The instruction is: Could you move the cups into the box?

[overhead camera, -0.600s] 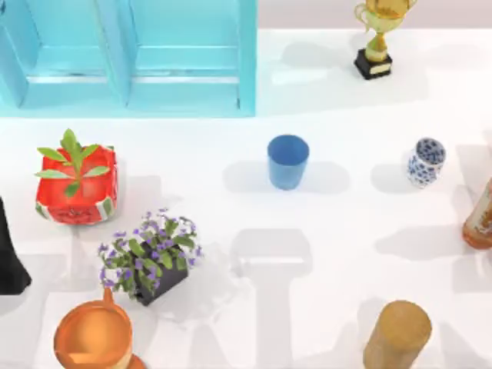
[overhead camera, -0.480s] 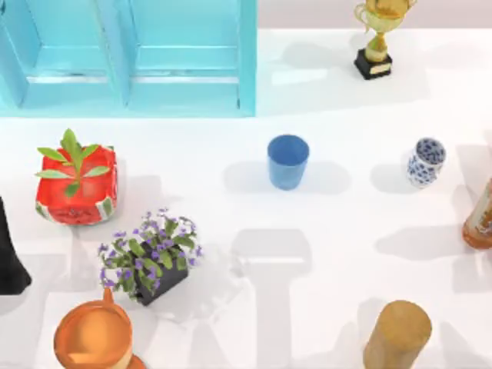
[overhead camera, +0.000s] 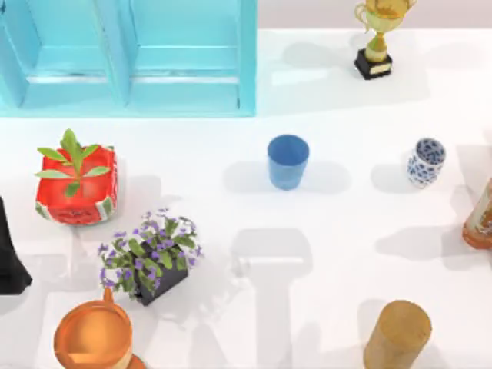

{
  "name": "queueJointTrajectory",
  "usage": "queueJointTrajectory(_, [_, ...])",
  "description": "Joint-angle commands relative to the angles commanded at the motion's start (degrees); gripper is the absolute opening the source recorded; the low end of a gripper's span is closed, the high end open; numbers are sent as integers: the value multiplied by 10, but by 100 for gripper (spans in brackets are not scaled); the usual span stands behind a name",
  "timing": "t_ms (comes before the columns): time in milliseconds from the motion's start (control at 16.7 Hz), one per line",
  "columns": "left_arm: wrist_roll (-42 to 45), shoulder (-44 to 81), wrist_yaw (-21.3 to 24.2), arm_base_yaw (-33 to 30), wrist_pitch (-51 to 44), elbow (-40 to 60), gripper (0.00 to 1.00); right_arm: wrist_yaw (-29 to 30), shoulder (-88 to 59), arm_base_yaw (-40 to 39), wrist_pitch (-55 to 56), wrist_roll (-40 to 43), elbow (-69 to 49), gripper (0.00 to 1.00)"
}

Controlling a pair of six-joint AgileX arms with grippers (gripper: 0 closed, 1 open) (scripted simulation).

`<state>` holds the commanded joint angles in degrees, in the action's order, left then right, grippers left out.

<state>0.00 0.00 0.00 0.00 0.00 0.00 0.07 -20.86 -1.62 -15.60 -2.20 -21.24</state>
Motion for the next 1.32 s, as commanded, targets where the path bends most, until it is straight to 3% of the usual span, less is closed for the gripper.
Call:
queueJointTrajectory(780, [0, 0, 0, 0, 0, 0, 100, 9, -826, -48, -517, -57, -742, 100])
queueJointTrajectory(1080, [0, 0, 0, 0, 0, 0, 100, 5, -1014, -65, -641, -73, -944, 100])
queueJointTrajectory(1320, [0, 0, 0, 0, 0, 0, 100, 2, -1081, -71, -681, -77, -1016, 100])
